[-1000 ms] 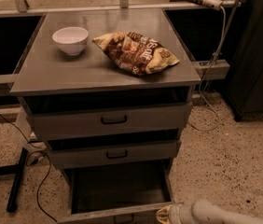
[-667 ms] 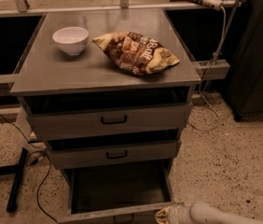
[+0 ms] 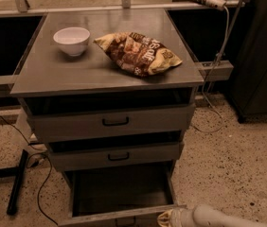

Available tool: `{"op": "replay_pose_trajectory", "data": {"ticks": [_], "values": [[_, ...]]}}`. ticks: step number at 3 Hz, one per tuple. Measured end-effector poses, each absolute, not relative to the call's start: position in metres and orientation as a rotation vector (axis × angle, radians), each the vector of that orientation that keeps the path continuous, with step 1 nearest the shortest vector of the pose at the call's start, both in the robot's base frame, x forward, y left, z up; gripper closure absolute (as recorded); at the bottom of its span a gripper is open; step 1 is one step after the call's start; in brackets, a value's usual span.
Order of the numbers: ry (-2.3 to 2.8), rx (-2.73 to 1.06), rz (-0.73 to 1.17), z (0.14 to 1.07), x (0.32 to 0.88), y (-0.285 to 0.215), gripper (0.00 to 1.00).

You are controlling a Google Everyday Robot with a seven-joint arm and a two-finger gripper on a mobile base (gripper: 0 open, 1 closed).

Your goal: Close bottom drawer

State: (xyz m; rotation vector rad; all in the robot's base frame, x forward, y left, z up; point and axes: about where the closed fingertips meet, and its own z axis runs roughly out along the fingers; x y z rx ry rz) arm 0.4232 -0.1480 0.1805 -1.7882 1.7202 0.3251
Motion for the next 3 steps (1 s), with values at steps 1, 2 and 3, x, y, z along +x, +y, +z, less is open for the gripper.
{"op": "replay_pose_trajectory", "data": {"ticks": [1,2,3], "values": [[1.72,-1.788,0.325,0.18,0.423,-0.148,0.37],[1.72,-1.788,0.325,0.18,0.423,-0.148,0.13],[1.688,-1.8,0.305,0.177,0.435,-0.14,0.0]]}}
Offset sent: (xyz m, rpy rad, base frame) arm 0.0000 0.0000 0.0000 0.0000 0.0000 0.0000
